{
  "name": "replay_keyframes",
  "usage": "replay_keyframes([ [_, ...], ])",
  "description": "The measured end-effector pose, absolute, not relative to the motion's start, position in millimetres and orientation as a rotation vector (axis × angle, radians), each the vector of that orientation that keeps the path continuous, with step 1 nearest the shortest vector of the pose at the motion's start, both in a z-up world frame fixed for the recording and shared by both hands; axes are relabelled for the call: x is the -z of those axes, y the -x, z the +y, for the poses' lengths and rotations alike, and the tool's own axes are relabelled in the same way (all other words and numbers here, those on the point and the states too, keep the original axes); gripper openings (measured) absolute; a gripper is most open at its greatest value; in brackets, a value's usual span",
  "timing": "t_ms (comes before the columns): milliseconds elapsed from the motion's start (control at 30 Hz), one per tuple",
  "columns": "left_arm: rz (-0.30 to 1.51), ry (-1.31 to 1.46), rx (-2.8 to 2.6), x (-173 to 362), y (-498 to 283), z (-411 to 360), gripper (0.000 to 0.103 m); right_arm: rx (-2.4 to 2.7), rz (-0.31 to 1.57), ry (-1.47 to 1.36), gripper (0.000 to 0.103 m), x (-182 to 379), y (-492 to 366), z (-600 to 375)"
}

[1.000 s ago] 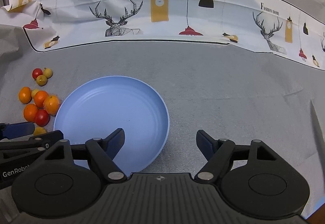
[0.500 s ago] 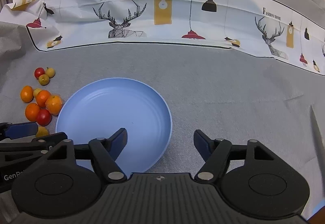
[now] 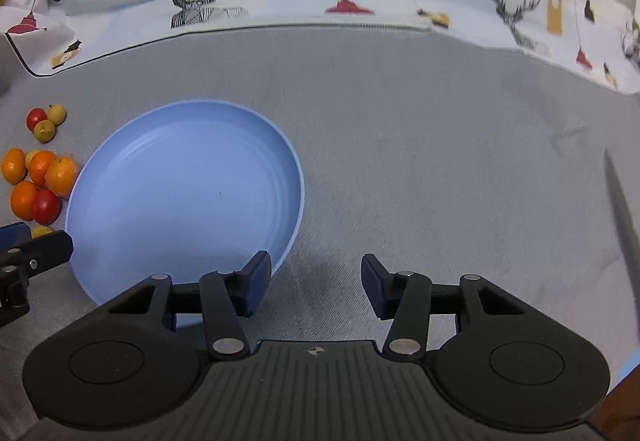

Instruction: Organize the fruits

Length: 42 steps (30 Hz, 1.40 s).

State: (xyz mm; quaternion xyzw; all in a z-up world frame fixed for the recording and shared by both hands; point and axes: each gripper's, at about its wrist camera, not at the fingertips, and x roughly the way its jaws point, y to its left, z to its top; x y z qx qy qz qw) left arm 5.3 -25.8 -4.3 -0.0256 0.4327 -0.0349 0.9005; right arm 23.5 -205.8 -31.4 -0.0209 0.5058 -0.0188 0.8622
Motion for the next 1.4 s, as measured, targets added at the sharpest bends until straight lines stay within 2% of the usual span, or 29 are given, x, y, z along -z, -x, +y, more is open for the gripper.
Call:
replay_keyframes([
  [100,0.893,0.052,0.07,3.8,-5.1,-24.9,0.051,0.025,1.061,0.019,0.045,34.0,-24.0,-206.8],
  [433,0.883,0.058,0.067,-0.1,-3.7,-20.4,0.051,0.042,0.98,-0.048,0.046,22.1,-27.8,-208.4],
  [600,0.878,0.066,0.066,-2.5,-2.7,-17.4,0.051,0.07,1.07,-0.079,0.045,44.1,-36.1,-206.1],
  [700,0.876,0.07,0.063,-4.0,-1.8,-15.1,0.051,0.068,1.09,-0.095,0.016,51.6,-35.2,-206.8],
  [733,0.875,0.072,0.062,-4.7,-1.5,-14.3,0.051,0.078,1.083,-0.078,0.011,51.1,-33.7,-206.2],
  [967,0.871,0.069,0.074,-7.1,-1.0,-17.8,0.051,0.099,1.107,-0.077,0.009,47.2,-27.3,-221.8],
  [1067,0.87,0.06,0.088,-7.9,-0.6,-21.0,0.051,0.092,1.118,-0.045,0.014,44.0,-28.2,-215.7],
  [1100,0.87,0.056,0.094,-8.4,-0.1,-21.8,0.051,0.088,1.117,-0.046,0.019,42.2,-28.0,-213.9],
  [1200,0.862,0.049,0.123,-12.1,3.4,-23.1,0.051,0.073,1.08,-0.021,0.045,31.2,-24.4,-207.0],
  [1233,0.855,0.041,0.131,-13.6,5.4,-23.6,0.051,0.075,1.06,-0.003,0.05,26.5,-23.0,-204.3],
  [1400,0.854,-0.012,0.222,-26.8,12.0,-24.5,0.051,0.052,1.013,-0.015,0.056,4.4,-14.2,-202.1],
])
